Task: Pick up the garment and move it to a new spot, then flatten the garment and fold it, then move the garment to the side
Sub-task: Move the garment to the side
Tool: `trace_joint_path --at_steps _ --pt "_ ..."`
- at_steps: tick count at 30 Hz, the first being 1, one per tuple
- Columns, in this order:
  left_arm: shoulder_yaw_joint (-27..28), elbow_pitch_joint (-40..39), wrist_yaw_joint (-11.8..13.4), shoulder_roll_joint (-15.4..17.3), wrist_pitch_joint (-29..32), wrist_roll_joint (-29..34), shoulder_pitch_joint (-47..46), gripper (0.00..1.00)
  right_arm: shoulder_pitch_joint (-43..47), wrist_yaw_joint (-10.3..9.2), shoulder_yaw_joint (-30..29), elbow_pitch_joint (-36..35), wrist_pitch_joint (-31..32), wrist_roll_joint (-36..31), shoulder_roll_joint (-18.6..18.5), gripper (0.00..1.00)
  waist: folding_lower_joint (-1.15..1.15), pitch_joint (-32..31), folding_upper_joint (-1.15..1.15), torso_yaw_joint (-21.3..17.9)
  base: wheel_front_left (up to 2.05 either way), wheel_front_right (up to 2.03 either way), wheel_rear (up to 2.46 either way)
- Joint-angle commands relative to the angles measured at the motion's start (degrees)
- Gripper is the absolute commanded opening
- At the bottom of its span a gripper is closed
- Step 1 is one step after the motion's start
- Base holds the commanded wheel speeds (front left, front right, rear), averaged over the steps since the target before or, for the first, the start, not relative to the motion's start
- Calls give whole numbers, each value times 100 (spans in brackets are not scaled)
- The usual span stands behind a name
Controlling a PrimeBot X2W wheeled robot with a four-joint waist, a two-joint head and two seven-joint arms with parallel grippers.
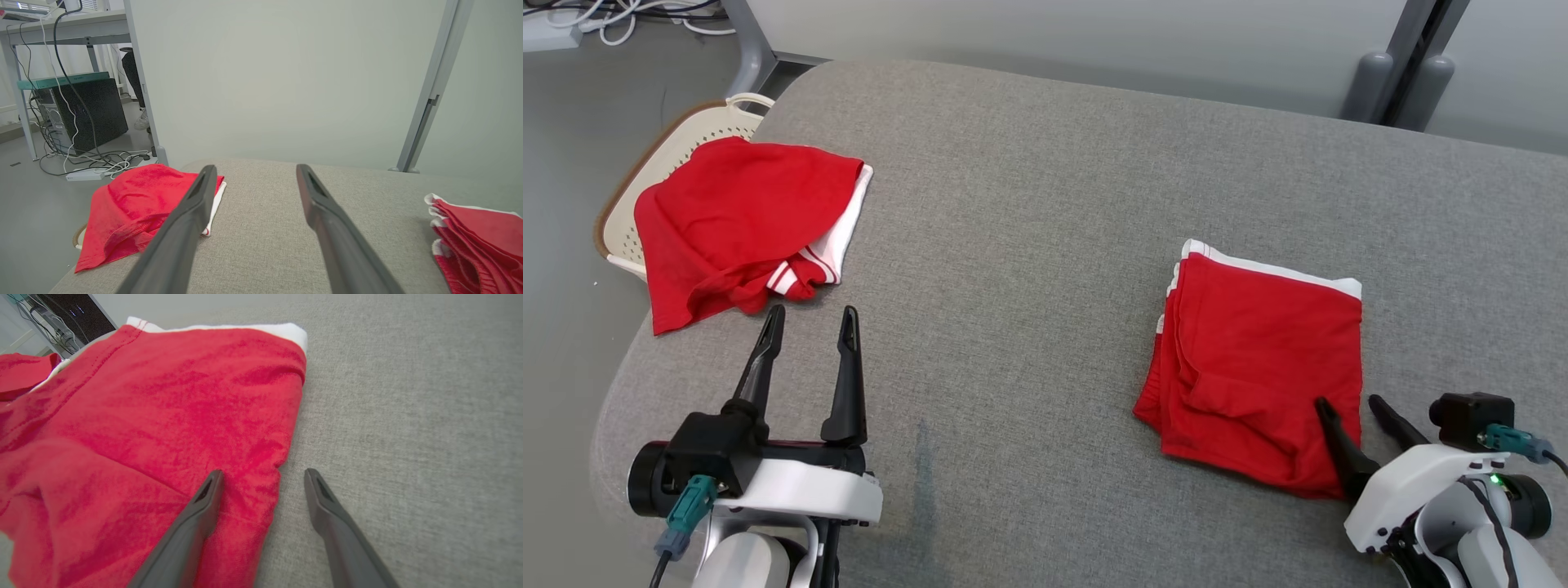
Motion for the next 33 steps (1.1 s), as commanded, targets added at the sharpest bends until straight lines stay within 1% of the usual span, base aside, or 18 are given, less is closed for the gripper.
trace_joint_path --at_steps 1,2,3,4,6,10,14,19,24,28,33 --pt "14 24 -32 16 -42 5 -98 100 -74 2 47 85 54 37 -66 100 0 -10 0 -3 0 0 0" --pt "9 36 -45 16 -44 11 -105 100 -104 2 109 157 82 93 -63 100 0 -18 0 -10 0 0 0" --pt "0 48 -51 15 -51 18 -106 100 -135 2 149 203 88 132 -72 69 0 -22 0 -23 0 0 0" --pt "-5 65 -55 16 -56 28 -104 100 -165 2 194 247 77 170 -90 44 0 -31 0 -43 0 0 0" --pt "-7 83 -71 18 -59 43 -86 100 -221 2 315 306 99 259 -114 0 0 -44 0 -109 0 0 0" --pt "-22 99 -118 52 -73 73 -89 100 -332 2 502 312 59 421 -196 0 0 -53 0 -306 0 0 0" --pt "13 61 -113 95 -84 80 -104 100 -377 2 672 270 2 558 -266 0 0 -47 0 -639 0 0 0" --pt "42 -8 -101 191 -82 132 -96 100 -365 2 920 164 -88 638 -379 0 0 -54 0 -1217 0 0 0" --pt "-28 -140 -119 287 0 183 -132 100 -364 1 1115 154 -99 650 -630 0 0 -8 0 -1851 0 0 0" --pt "-69 -300 -132 371 100 248 -249 100 -578 2 1346 91 -162 749 -767 0 0 146 0 -2340 0 0 0" --pt "-126 -538 -158 489 257 349 -457 100 -1080 2 1802 166 -268 872 -1018 0 0 476 0 -2890 0 0 0"
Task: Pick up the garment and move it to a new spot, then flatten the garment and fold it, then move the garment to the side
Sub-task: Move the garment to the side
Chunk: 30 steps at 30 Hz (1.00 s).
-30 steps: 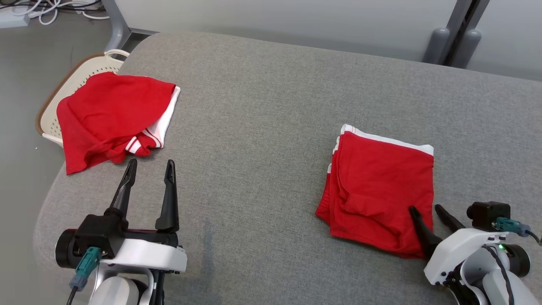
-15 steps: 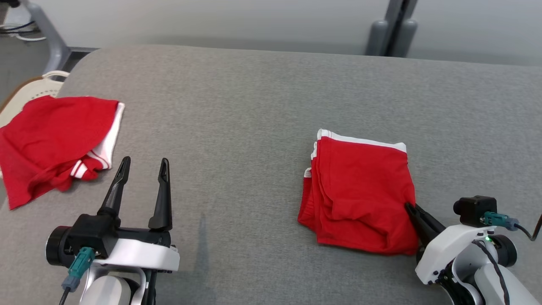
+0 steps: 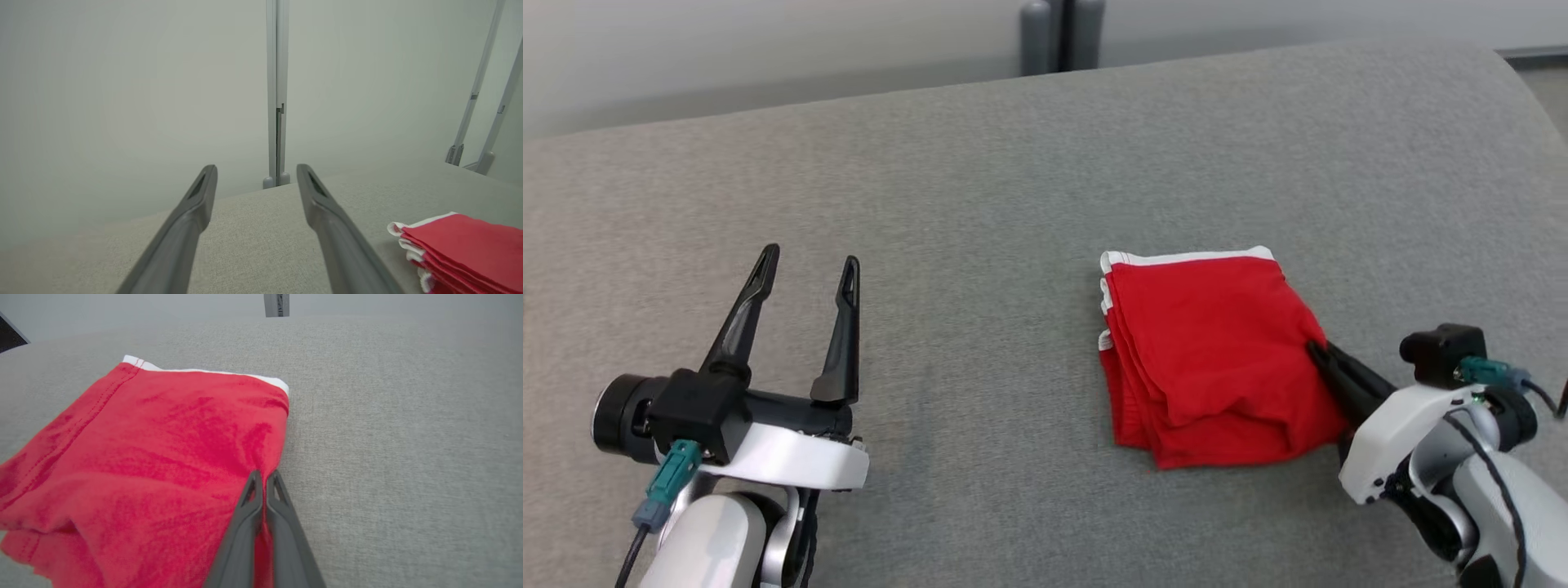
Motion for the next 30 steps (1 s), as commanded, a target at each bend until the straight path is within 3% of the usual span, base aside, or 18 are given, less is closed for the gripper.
trace_joint_path --at_steps 1,4,9,16,22,28,29,30 --pt "-18 -70 -39 57 49 53 -149 100 -239 1 76 52 -113 38 -172 0 0 370 0 -447 0 0 0" --pt "-62 -149 -52 107 125 100 -248 100 -520 1 234 139 -235 113 -329 0 0 547 0 -598 0 0 0" --pt "-168 -397 -129 236 320 246 -540 100 -1247 1 486 496 -584 200 -1004 0 0 1054 0 -822 0 0 0" --pt "-334 -742 -262 375 552 459 -1014 100 -2255 1 509 1191 -1073 130 -1801 0 0 1707 0 -833 0 0 0" --pt "-360 -959 -310 492 717 561 -1294 100 -2999 1 355 1826 -1253 86 -2081 0 0 2099 0 -791 0 0 0" --pt "-347 -1122 -333 594 799 616 -1527 100 -3469 1 260 2527 -1330 193 -2000 0 0 2405 0 -717 0 0 0" --pt "-340 -1129 -318 605 805 627 -1538 100 -3502 1 244 2606 -1341 219 -1954 30 0 2420 0 -721 0 0 0" --pt "-335 -1128 -308 615 798 629 -1542 100 -3502 1 260 2681 -1362 214 -1912 81 0 2429 0 -725 0 0 0"
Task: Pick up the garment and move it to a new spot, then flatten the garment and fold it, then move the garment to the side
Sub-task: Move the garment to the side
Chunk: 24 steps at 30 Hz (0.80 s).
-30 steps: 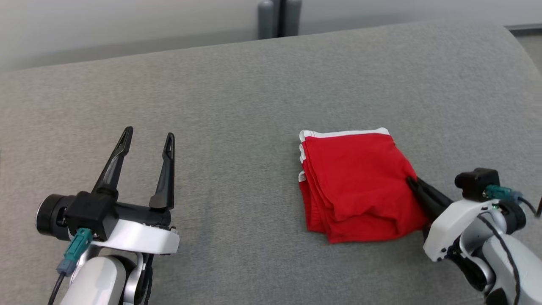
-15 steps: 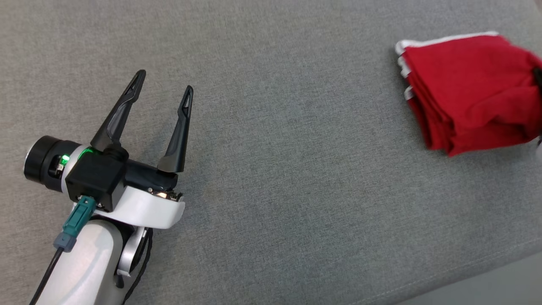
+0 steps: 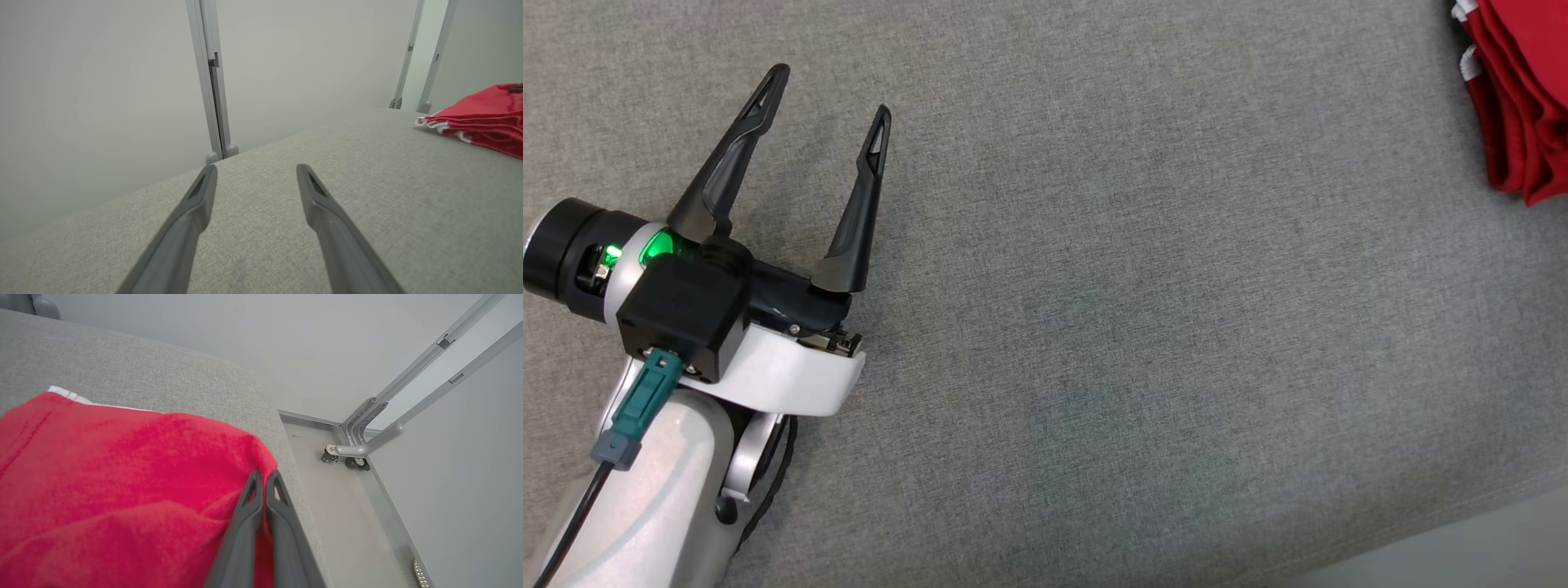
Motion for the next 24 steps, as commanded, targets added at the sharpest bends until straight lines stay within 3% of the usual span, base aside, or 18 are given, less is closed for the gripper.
trace_joint_path --at_steps 1,11,18,24 --pt "39 -15 13 37 -11 24 -101 100 -43 0 -4 112 -80 27 72 100 0 18 0 -11 0 0 0" --pt "62 152 113 44 -70 -98 185 100 329 0 -546 605 -163 430 578 100 0 -381 0 -160 0 0 0" --pt "139 306 249 -22 -202 -259 539 100 1066 0 -1336 57 -159 384 1015 100 0 -884 0 -233 0 0 0" --pt "238 467 427 -120 -338 -466 1022 100 2077 0 -2184 -885 -159 72 1590 100 0 -1442 0 -163 0 0 0"
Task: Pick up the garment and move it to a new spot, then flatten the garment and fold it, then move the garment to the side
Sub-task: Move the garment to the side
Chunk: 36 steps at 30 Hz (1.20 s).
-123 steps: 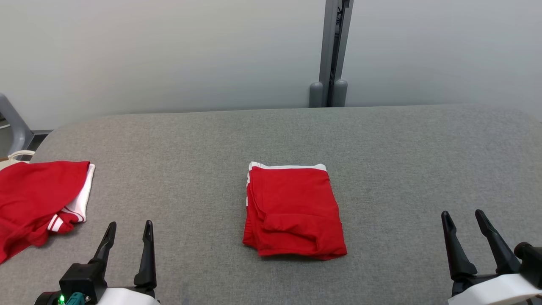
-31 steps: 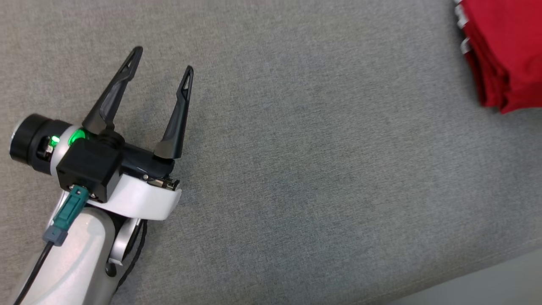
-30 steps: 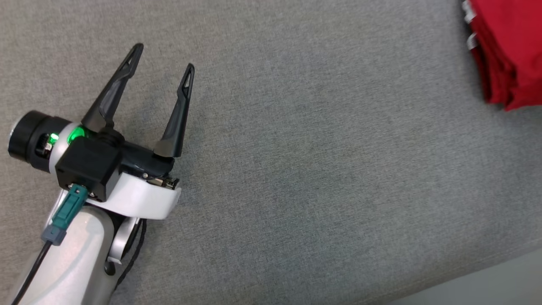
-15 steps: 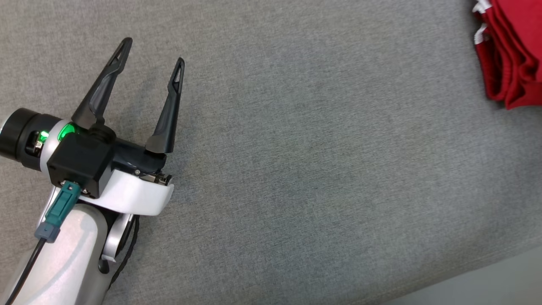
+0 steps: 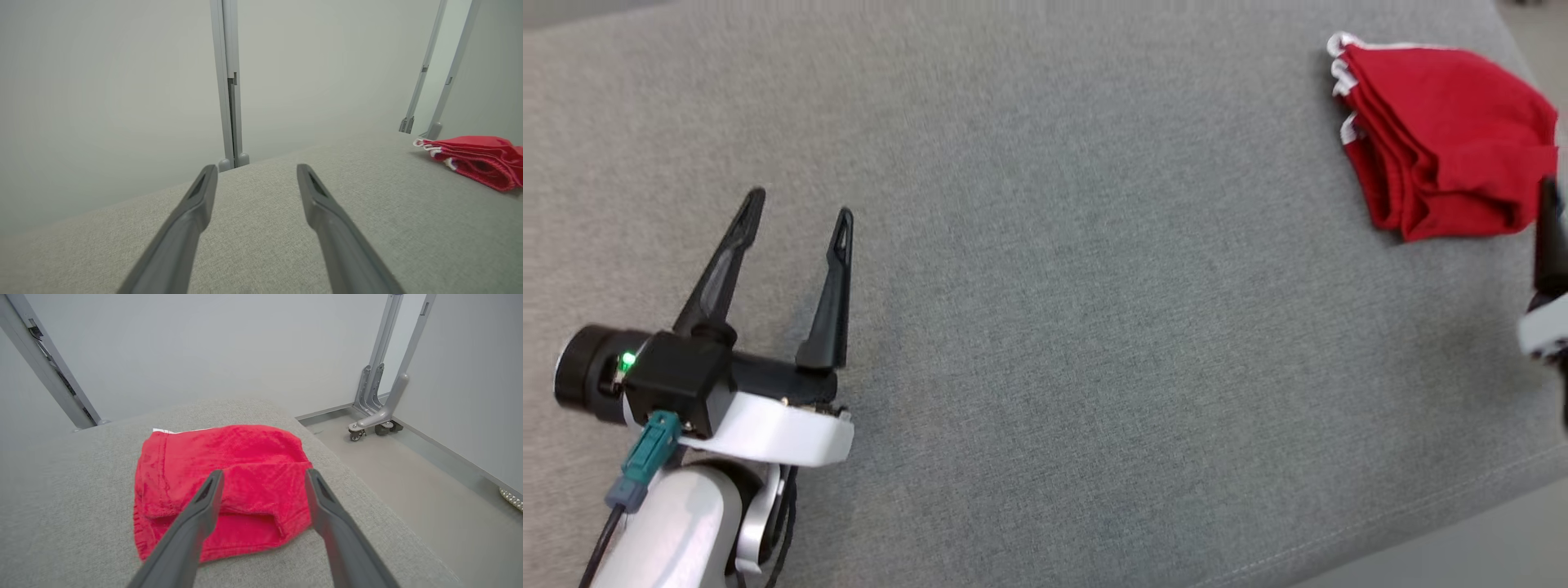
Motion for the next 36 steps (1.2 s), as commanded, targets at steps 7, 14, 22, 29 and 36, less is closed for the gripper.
trace_joint_path --at_steps 7,14,22,29,36 --pt "110 130 166 -91 -163 -229 498 100 1092 1 -553 -1144 -26 -575 669 100 0 -682 0 297 0 0 0" --pt "139 290 261 -217 -309 -412 823 100 1771 1 -462 -2059 26 -1109 1193 100 0 -1059 0 658 0 0 0" --pt "279 515 374 -244 -433 -594 1285 100 2313 1 -265 -2834 269 -1450 1515 100 0 -1498 0 1029 0 0 0" --pt "396 641 564 -269 -526 -681 1769 100 2812 1 -432 -3290 547 -1718 1681 100 0 -1851 0 1290 0 0 0" --pt "453 697 624 -257 -523 -780 2093 100 3259 1 -514 -3642 814 -1880 1715 100 0 -2219 0 1415 0 0 0"
